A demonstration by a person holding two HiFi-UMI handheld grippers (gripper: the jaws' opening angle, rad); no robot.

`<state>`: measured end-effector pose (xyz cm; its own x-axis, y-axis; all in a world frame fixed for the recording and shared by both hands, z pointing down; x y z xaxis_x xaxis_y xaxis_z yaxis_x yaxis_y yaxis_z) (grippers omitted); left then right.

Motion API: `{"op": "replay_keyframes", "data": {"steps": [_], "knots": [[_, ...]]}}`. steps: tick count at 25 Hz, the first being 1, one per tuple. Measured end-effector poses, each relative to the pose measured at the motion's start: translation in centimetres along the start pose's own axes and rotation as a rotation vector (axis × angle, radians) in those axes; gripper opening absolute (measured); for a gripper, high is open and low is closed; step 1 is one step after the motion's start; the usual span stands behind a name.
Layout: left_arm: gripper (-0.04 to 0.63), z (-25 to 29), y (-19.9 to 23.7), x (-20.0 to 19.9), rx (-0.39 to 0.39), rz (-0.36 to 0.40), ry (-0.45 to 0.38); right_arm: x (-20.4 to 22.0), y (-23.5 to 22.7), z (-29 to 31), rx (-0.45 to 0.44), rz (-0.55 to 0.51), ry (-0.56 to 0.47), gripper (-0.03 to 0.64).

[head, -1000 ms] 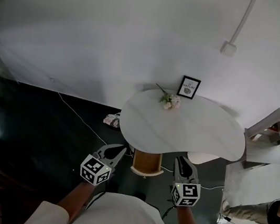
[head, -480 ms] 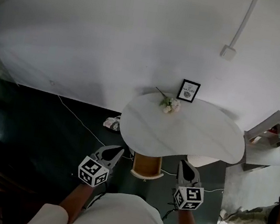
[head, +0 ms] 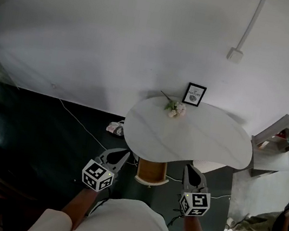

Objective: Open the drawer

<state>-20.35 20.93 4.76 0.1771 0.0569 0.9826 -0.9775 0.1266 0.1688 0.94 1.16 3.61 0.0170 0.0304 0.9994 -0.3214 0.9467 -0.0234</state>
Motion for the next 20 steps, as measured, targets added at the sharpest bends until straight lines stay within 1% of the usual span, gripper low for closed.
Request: {"op": "replay_keyframes", "data": {"steps": [7, 20], "knots": [[0.006, -0.2, -0.1, 0.1, 0.006, -0.010, 0.001, 0.2, 0.2, -0.4, 0.005, 0.016, 0.003, 0.011], [0.006, 0.2, -0.4, 0.3, 0.022, -0.017, -0.006, 0.4, 0.1, -1.2, 0.016, 0.011, 0.009, 0.011]]}}
Point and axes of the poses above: the fingertips, and each gripper's own axes: z forward along the fingers, y to its left, x out of its underside, the point moved 5 cm from there along -z, backward along the fingers, and after that the axes turned 10 degrees about -y, right-handed, at the moved point
